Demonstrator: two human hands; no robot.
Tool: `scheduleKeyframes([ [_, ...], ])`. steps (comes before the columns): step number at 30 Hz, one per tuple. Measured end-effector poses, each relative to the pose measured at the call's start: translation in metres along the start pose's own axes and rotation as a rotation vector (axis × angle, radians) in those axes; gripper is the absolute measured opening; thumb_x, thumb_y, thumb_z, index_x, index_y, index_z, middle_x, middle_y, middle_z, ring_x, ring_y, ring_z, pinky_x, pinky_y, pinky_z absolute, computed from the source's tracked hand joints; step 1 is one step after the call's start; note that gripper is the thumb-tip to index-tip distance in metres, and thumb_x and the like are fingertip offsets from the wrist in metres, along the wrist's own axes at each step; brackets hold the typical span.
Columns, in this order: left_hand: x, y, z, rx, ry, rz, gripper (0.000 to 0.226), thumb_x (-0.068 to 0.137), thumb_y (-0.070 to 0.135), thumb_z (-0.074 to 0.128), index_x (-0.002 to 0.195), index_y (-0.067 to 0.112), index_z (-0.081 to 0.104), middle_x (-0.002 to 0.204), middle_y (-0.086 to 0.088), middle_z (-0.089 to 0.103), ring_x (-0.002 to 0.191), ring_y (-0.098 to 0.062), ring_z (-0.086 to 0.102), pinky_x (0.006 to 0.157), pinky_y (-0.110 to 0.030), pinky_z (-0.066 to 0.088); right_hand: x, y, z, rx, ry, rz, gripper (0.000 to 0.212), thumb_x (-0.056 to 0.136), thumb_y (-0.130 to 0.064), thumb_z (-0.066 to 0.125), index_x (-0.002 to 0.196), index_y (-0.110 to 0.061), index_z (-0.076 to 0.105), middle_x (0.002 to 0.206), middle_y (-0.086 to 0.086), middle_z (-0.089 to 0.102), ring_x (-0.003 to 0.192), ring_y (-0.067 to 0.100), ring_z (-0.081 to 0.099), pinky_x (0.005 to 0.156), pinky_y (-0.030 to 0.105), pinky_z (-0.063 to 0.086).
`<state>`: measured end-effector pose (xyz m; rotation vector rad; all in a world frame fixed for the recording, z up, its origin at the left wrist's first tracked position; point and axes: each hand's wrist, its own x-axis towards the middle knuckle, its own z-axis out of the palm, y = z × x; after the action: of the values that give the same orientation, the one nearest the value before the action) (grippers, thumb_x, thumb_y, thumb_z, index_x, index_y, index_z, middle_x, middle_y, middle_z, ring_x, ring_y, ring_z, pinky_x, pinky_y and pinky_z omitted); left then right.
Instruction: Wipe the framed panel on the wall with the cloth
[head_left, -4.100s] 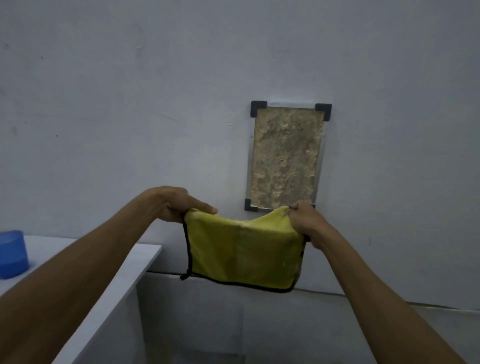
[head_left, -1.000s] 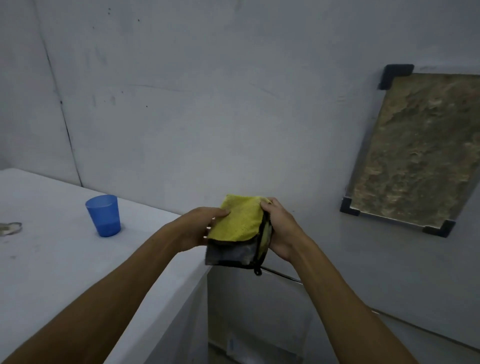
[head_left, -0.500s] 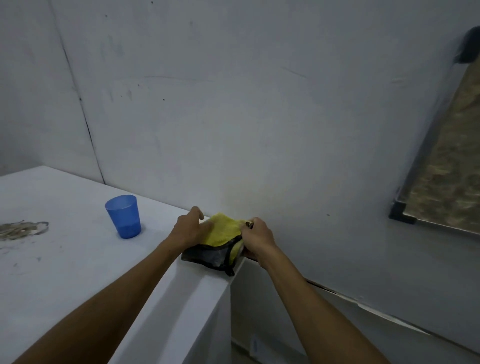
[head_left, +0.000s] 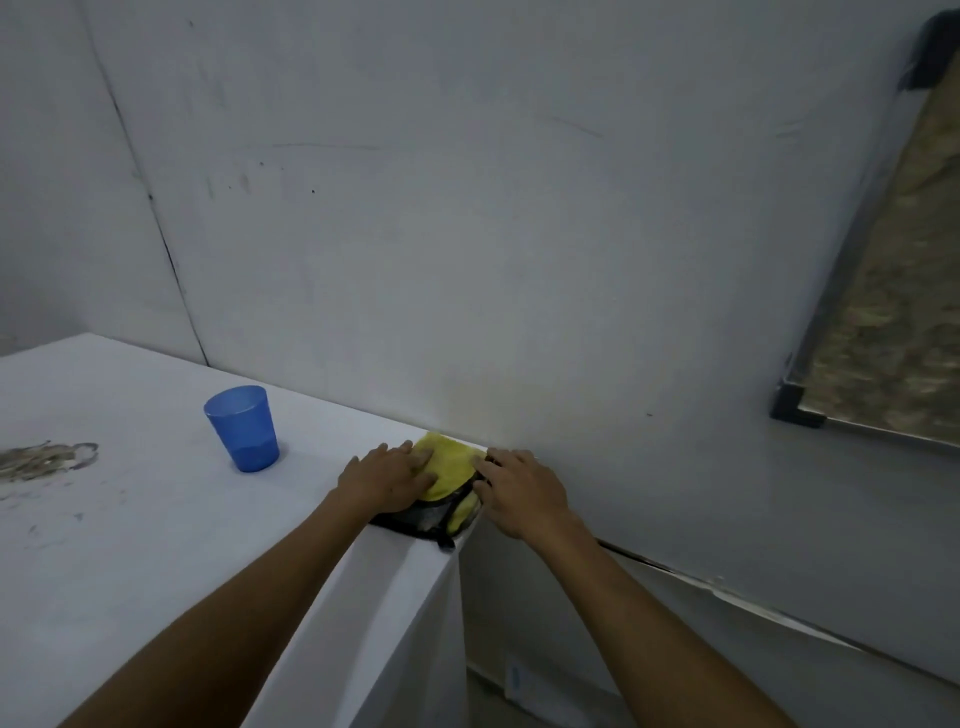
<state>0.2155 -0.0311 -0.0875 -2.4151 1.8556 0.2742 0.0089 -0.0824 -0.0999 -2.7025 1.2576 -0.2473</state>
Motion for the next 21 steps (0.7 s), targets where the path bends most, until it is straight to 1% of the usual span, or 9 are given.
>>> scheduleKeyframes([
  [2,0.001,0.003,-0.002,-0.025,-0.016,-0.042,0.06,0.103,0.055,0.027,0.159,0.038,0.012,0.169,0.001,0.014,0.153,-0.034,0.018,0.12,-0.06,0.019,0.0,0.0,-0.001,0.004,-0.015,0.006,0.046,0.106,-0.043,0.029,0.151,-0.03,0.035,0.16,-0.004,0.029,0.144,0.026,0.025,0.11,0.043,0.036],
  [4,-0.001,0.006,-0.007,-0.023,-0.029,-0.06,0.06,0.103,0.054,0.029,0.159,0.036,0.016,0.169,0.001,0.015,0.153,-0.033,0.018,0.119,-0.06,0.018,-0.002,0.0,-0.003,0.023,-0.021,-0.003,0.047,0.107,-0.043,0.028,0.151,-0.028,0.036,0.161,-0.005,0.027,0.144,0.026,0.024,0.111,0.043,0.036],
  [6,-0.005,0.013,-0.01,-0.012,0.005,-0.055,0.056,0.102,0.05,0.032,0.154,0.03,0.031,0.163,-0.001,0.029,0.147,-0.032,0.029,0.117,-0.059,0.024,-0.006,0.003,-0.008,0.029,-0.011,-0.015,0.047,0.106,-0.042,0.03,0.15,-0.025,0.038,0.161,-0.004,0.029,0.144,0.025,0.026,0.11,0.043,0.037],
  [8,-0.009,0.02,-0.014,-0.019,0.058,-0.035,0.049,0.102,0.048,0.034,0.144,0.025,0.045,0.15,-0.005,0.047,0.135,-0.031,0.044,0.112,-0.054,0.034,-0.007,0.008,-0.016,0.041,0.006,-0.021,0.046,0.106,-0.04,0.033,0.147,-0.023,0.043,0.159,-0.003,0.033,0.144,0.024,0.028,0.109,0.043,0.038],
  [10,-0.016,0.033,-0.021,-0.067,0.127,-0.003,0.049,0.102,0.05,0.037,0.143,0.025,0.049,0.143,-0.007,0.056,0.129,-0.031,0.052,0.108,-0.048,0.042,-0.013,0.013,-0.029,0.064,0.012,-0.014,0.043,0.105,-0.038,0.036,0.14,-0.02,0.051,0.154,0.001,0.041,0.139,0.026,0.035,0.108,0.044,0.04],
  [12,-0.024,0.048,-0.027,-0.135,0.184,0.048,0.05,0.102,0.05,0.042,0.146,0.029,0.049,0.148,-0.003,0.054,0.133,-0.028,0.051,0.109,-0.044,0.043,-0.022,0.02,-0.044,0.094,0.017,0.004,0.039,0.104,-0.035,0.038,0.131,-0.015,0.059,0.142,0.006,0.051,0.131,0.028,0.043,0.104,0.045,0.043],
  [14,-0.032,0.066,-0.036,-0.202,0.224,0.107,0.05,0.1,0.048,0.048,0.147,0.031,0.049,0.15,-0.003,0.052,0.136,-0.027,0.049,0.11,-0.044,0.044,-0.034,0.027,-0.063,0.108,0.037,0.014,0.038,0.104,-0.035,0.041,0.128,-0.014,0.061,0.135,0.008,0.055,0.127,0.028,0.046,0.102,0.046,0.045],
  [18,-0.048,0.112,-0.054,-0.267,0.274,0.244,0.048,0.1,0.042,0.055,0.145,0.026,0.053,0.146,-0.003,0.057,0.135,-0.025,0.051,0.112,-0.04,0.042,-0.07,0.046,-0.102,0.098,0.098,0.01,0.038,0.104,-0.034,0.044,0.134,-0.016,0.057,0.14,0.007,0.054,0.13,0.024,0.046,0.105,0.046,0.044],
  [21,-0.059,0.15,-0.068,-0.294,0.329,0.331,0.046,0.099,0.042,0.056,0.142,0.025,0.057,0.138,-0.001,0.064,0.129,-0.024,0.056,0.111,-0.045,0.045,-0.1,0.064,-0.133,0.081,0.168,0.018,0.037,0.104,-0.034,0.046,0.134,-0.017,0.057,0.139,0.005,0.055,0.129,0.023,0.047,0.105,0.045,0.044],
])
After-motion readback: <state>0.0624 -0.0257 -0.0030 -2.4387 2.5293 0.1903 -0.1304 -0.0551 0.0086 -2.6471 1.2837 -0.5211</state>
